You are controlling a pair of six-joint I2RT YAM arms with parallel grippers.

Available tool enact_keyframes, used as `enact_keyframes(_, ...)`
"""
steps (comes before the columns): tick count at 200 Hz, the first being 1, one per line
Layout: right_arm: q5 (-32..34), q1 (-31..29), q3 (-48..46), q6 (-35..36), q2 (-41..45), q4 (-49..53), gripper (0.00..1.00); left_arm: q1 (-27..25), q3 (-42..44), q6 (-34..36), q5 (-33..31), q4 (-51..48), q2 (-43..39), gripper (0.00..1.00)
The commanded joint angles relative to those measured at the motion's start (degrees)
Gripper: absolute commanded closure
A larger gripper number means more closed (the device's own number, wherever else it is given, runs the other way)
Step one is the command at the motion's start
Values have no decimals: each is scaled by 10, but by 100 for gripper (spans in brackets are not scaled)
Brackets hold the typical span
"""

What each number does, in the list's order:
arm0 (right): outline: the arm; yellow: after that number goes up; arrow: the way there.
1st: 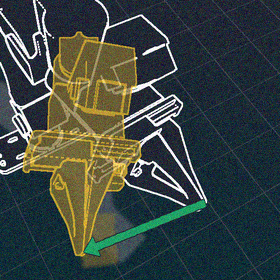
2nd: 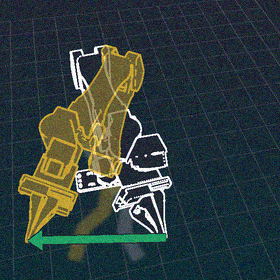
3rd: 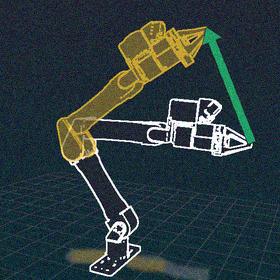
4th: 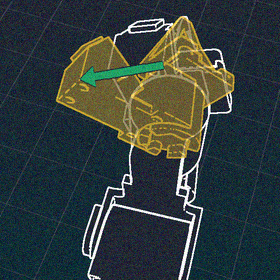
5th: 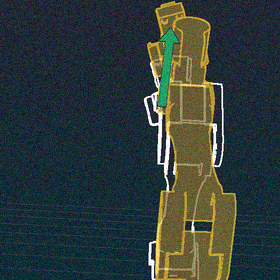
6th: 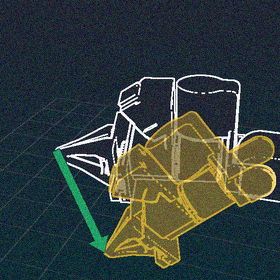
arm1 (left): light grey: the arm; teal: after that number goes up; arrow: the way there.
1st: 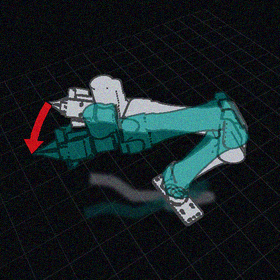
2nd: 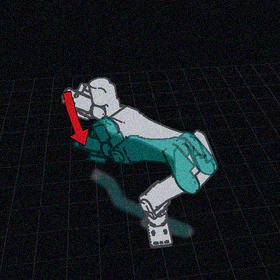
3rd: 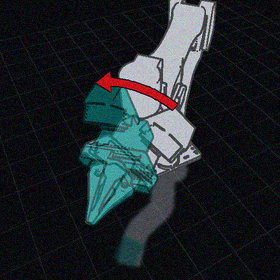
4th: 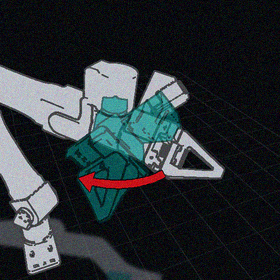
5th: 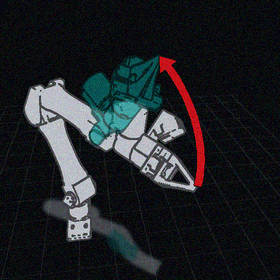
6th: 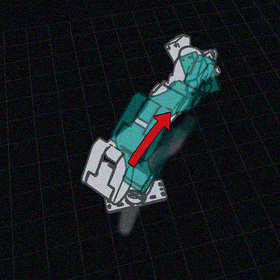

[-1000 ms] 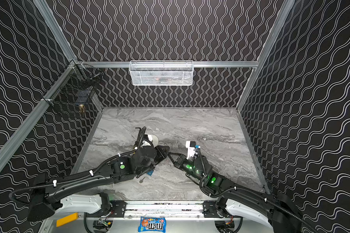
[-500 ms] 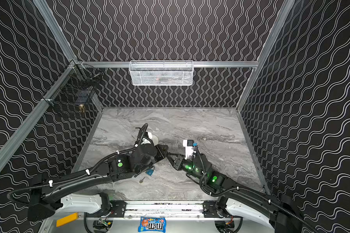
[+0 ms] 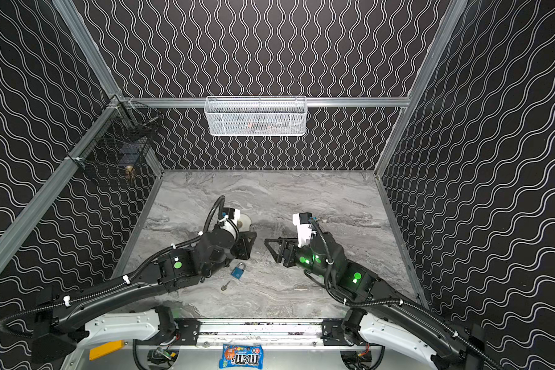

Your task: Unlock with the key

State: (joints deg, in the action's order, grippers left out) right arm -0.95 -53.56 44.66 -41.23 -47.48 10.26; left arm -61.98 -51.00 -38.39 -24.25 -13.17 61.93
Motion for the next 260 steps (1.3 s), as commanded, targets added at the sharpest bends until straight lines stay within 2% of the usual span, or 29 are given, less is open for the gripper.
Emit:
enact_keyframes(1, -34, 1, 42, 39, -21, 109, 22, 0, 54, 167, 23, 95, -31, 100)
enact_keyframes(33, -46, 4, 117, 54, -82, 187, 17, 1, 148, 263, 57, 212, -85, 100)
enact_keyframes(70, -46, 7, 185, 75, -151, 224, 15, 0, 191, 309, 69, 273, -94, 100)
enact_keyframes(123, -21, 15, 251, 94, -234, 269, 14, 1, 198, 329, 67, 293, -87, 100)
enact_keyframes(153, -30, 33, 262, 101, -263, 274, 14, 1, 203, 335, 63, 302, -89, 100)
enact_keyframes(260, 1, 39, 318, 127, -322, 339, 13, 1, 215, 341, 69, 304, -98, 100)
